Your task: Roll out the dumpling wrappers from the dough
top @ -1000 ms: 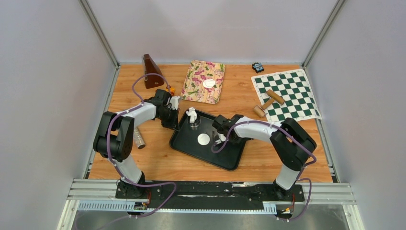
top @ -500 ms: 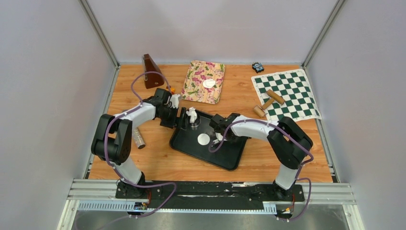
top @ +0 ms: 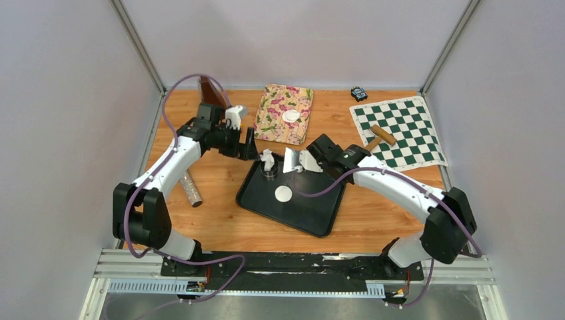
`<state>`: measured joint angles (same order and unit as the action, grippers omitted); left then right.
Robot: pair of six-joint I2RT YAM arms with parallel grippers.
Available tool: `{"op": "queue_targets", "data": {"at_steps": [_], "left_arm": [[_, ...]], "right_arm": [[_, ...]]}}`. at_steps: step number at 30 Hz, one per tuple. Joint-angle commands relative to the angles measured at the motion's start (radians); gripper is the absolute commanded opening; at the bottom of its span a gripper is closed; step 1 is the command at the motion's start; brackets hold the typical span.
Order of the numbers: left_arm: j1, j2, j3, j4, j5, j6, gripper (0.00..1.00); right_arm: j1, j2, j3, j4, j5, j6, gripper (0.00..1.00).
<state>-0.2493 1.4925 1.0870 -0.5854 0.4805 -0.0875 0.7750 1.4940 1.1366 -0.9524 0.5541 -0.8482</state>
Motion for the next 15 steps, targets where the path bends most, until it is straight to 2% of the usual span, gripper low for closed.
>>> {"op": "queue_targets", "data": {"at_steps": [1, 6, 9, 13, 15], "left_arm": [[0.013, -0.059, 0.188, 0.065, 0.234, -0.018, 1.00], [0.011, 0.003, 0.234, 0.273, 0.443, -0.253, 1.00], [-0.010, 0.047, 0.217, 0.420, 0.495, -0.393, 1.00], [-0.058, 0.078, 0.186, 0.517, 0.516, -0.456, 0.95], [-0.080, 0.085, 0.183, 0.521, 0.513, -0.457, 0.88]], "right_arm": [[0.002, -0.101, 0.075, 0.231, -0.071, 0.016, 0.00], [0.006, -0.135, 0.022, 0.387, -0.080, 0.022, 0.00], [0.006, -0.145, -0.001, 0.432, -0.085, 0.029, 0.00], [0.007, -0.154, -0.013, 0.461, -0.092, 0.037, 0.00], [0.006, -0.157, -0.014, 0.463, -0.095, 0.042, 0.00]]}}
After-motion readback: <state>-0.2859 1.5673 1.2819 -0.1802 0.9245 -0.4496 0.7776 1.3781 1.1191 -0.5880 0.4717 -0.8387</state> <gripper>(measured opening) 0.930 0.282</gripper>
